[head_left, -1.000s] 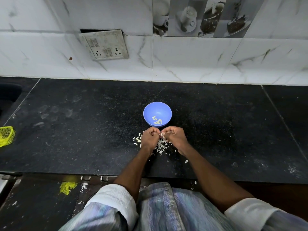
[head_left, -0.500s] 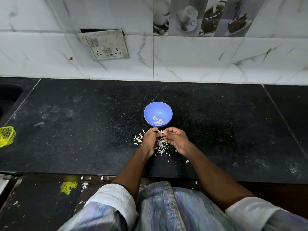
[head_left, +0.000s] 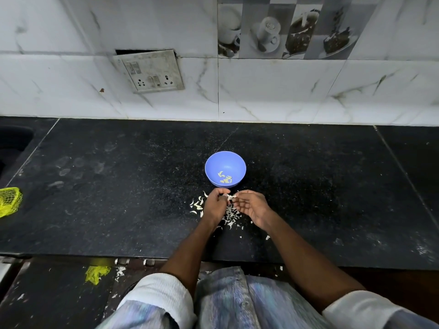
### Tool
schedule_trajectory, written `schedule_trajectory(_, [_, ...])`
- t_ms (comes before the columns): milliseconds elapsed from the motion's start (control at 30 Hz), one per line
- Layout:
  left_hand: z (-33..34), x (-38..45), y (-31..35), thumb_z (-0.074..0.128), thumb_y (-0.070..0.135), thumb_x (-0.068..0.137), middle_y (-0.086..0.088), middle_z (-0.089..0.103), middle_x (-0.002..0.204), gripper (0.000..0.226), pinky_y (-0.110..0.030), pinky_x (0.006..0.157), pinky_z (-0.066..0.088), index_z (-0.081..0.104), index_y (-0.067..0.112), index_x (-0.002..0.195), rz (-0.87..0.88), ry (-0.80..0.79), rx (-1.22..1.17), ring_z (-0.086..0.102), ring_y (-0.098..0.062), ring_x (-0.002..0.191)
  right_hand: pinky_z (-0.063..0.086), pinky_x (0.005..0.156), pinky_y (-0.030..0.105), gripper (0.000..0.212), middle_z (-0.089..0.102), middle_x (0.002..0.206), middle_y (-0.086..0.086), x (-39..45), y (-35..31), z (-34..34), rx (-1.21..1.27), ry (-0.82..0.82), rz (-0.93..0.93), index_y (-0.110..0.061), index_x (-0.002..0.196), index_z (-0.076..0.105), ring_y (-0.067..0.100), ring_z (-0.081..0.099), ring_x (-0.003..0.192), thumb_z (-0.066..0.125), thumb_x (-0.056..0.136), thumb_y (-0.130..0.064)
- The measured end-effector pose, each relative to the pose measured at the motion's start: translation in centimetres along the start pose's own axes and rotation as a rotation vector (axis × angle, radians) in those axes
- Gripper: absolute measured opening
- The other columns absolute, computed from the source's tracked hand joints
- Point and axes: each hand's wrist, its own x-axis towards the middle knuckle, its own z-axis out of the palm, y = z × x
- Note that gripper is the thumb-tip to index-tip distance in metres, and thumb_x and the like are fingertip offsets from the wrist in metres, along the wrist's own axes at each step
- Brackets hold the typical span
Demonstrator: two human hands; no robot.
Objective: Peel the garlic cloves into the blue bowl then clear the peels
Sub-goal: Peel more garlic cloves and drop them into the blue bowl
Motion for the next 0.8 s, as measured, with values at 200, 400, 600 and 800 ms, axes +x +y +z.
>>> schedule_trajectory(200, [-0.67, 0.27, -1.06, 0.071, 0.019, 0.097, 0.003, 0.070, 0.070, 0.010, -0.031, 0.065, 0.050, 0.067, 0.027, 0.098, 0.088, 0.031, 0.147, 0.059, -0.005, 0.057, 0.055, 0.061, 0.024, 0.009, 0.072, 0.078, 0.018, -0.04, -0.35, -0.13, 0.010, 0.059, -0.045, 0.002, 0.098, 0.068, 0.018, 0.067, 0.063, 0.062, 0.092, 0.004])
schedule_trajectory(400, [-0.79, -0.22, -0.96, 0.088, 0.043, 0.079, 0.019, 0.073, 0.086, 0.028, -0.029, 0.078, 0.057, 0.071, 0.040, 0.102, 0.175, 0.019, 0.335, 0.069, 0.000, 0.079, 0.050, 0.058, 0.022, 0.016, 0.074, 0.084, 0.017, -0.48, -0.29, -0.22, -0.089, 0.080, -0.041, 0.001, 0.103, 0.074, 0.014, 0.063, 0.063, 0.067, 0.090, -0.001])
schedule_trajectory(600, [-0.73, -0.64, -0.20, 0.081, 0.026, 0.088, 0.023, 0.074, 0.079, 0.010, -0.038, 0.075, 0.061, 0.076, 0.035, 0.086, 0.247, 0.051, 0.390, 0.071, 0.002, 0.075, 0.052, 0.061, 0.021, 0.021, 0.075, 0.086, 0.009, -0.46, 0.15, -0.50, -0.123, 0.049, -0.023, 0.001, 0.104, 0.075, 0.010, 0.063, 0.067, 0.075, 0.093, -0.017])
schedule_trajectory(800, [-0.51, -0.65, -0.78, 0.065, 0.029, 0.099, 0.015, 0.073, 0.080, 0.010, -0.040, 0.075, 0.057, 0.071, 0.030, 0.091, 0.261, 0.045, 0.407, 0.068, -0.007, 0.076, 0.049, 0.058, 0.023, 0.028, 0.070, 0.075, 0.004, -0.57, 0.19, -0.16, -0.174, 0.055, -0.058, -0.003, 0.094, 0.074, 0.010, 0.061, 0.063, 0.072, 0.096, -0.031])
